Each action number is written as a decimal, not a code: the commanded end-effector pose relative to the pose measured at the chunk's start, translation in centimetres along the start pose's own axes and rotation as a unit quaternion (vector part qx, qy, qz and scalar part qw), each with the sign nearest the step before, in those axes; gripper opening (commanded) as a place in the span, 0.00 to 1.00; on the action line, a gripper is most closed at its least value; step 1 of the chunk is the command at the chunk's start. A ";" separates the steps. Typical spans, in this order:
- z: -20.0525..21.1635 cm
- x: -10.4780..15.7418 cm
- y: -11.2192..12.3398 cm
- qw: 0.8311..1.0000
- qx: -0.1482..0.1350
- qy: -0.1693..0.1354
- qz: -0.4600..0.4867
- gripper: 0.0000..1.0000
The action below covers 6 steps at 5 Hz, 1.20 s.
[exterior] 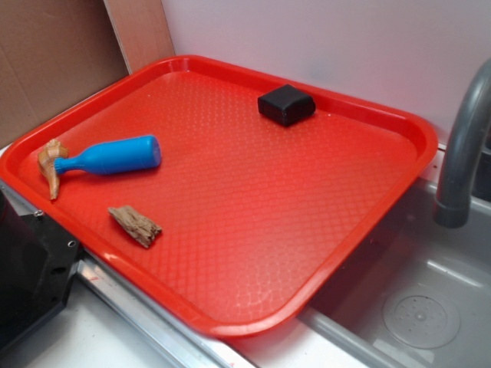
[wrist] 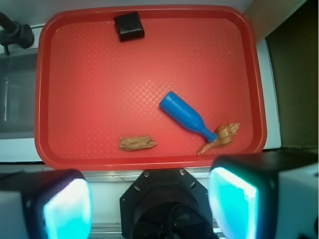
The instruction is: Grab the blue bottle.
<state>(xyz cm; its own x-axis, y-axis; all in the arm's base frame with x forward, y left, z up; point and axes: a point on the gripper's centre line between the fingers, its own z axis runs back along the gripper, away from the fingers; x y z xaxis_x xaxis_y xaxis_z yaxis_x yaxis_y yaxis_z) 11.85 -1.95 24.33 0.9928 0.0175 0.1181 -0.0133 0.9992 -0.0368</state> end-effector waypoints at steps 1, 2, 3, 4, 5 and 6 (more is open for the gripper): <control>0.0 0.0 0.0 1.000 0.000 0.000 0.000 1.00; -5.0 1.3 5.2 0.998 0.013 0.053 -0.004 1.00; -9.2 3.4 10.0 0.989 0.048 0.051 -0.131 1.00; -12.5 3.3 12.0 0.987 0.019 0.022 -0.160 1.00; -16.2 5.1 10.5 0.979 0.023 0.028 -0.200 1.00; -18.9 6.5 8.0 0.973 -0.027 0.017 -0.229 1.00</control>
<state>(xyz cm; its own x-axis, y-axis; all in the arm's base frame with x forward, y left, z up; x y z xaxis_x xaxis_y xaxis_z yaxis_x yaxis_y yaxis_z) 19.47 5.85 5.30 0.9066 -0.4148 0.0773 0.4194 0.9060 -0.0575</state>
